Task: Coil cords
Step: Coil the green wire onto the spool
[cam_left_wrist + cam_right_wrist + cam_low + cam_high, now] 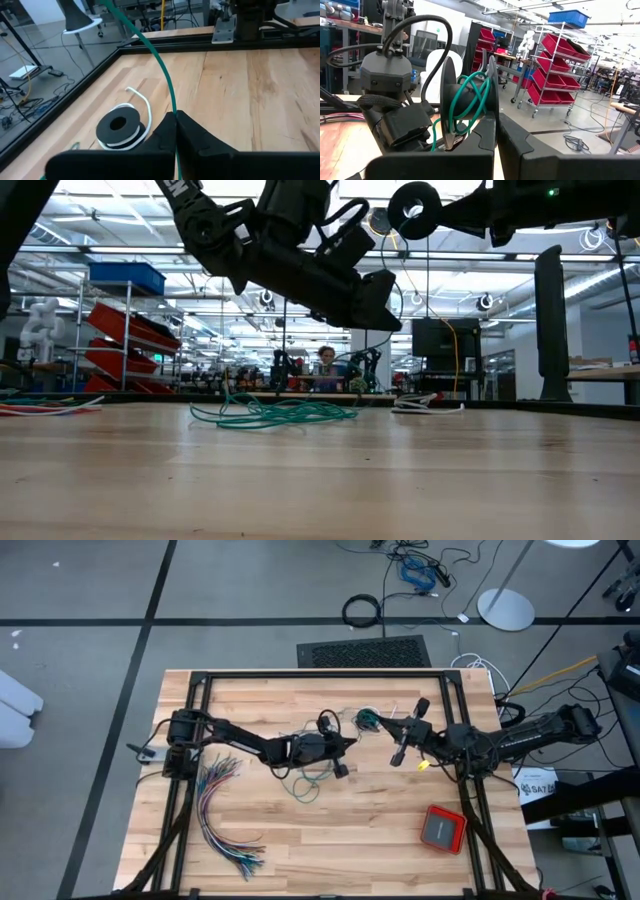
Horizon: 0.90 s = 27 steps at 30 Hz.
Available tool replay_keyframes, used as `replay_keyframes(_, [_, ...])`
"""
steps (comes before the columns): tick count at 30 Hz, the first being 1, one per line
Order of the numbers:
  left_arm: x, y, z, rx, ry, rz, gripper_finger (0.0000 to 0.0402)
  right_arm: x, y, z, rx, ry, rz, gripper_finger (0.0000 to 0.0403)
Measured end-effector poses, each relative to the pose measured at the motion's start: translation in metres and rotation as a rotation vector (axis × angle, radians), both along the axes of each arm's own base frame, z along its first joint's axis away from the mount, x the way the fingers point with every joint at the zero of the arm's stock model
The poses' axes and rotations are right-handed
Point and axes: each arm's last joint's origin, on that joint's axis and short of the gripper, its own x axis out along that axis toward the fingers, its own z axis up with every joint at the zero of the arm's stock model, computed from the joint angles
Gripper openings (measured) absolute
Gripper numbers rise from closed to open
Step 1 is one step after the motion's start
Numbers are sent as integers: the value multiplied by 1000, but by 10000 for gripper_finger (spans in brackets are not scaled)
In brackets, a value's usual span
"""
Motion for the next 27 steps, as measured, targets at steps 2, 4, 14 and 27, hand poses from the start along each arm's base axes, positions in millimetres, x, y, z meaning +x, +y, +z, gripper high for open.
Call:
replay_keyframes(2, [1,0,1,1,3,-2,3,1,0,-2,-1,9,0,0])
replay_keyframes(4, [2,0,3,2,-4,-14,2,4,0,-3,-1,13,-1,0])
replay_keyframes(14, [10,12,11,26,65,-8,1,19,3,-11,4,-22,10,0])
replay_keyframes(27, [13,11,15,-31,38,-65,0,39,-8,-23,44,-118,-24,0])
